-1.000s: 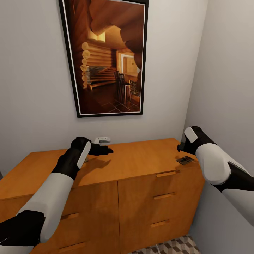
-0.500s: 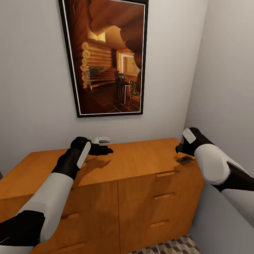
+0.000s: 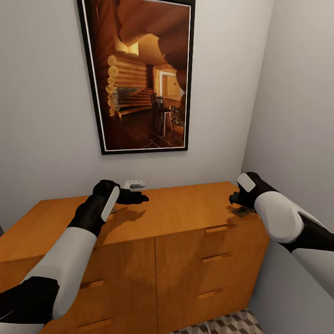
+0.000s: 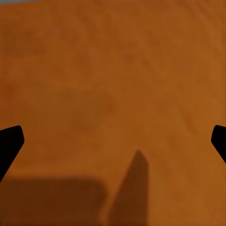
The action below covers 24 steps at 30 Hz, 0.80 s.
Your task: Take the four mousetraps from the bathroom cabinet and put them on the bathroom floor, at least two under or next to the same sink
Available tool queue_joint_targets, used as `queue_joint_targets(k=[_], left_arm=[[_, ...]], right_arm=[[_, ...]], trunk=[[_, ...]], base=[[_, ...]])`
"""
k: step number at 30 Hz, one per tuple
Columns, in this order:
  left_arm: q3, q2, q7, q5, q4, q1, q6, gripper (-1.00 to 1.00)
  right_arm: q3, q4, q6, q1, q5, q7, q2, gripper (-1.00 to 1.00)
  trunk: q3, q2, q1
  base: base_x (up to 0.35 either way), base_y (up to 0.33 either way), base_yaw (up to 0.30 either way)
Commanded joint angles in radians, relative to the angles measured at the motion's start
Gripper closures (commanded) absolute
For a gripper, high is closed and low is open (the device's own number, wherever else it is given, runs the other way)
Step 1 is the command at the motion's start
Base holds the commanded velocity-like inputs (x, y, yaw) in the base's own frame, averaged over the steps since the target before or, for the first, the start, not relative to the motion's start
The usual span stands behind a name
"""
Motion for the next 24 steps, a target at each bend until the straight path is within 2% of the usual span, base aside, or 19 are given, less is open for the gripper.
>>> queue_joint_targets(k=[1,24], left_arm=[[0.000,0.000,0.001,0.003,0.000,-0.001,0.004,-1.00],[-0.001,-0.001,0.000,0.005,0.000,-0.001,0.004,-1.00]], right_arm=[[0.002,0.000,0.001,-0.001,-0.008,-0.006,0.000,-1.00],[0.002,0.010,-0.006,-0.001,-0.009,-0.006,-0.007,-1.00]], trunk=[[-0.001,-0.001,0.000],[-0.001,-0.001,0.000]], base=[[0.000,0.000,0.000],[0.000,0.000,0.000]])
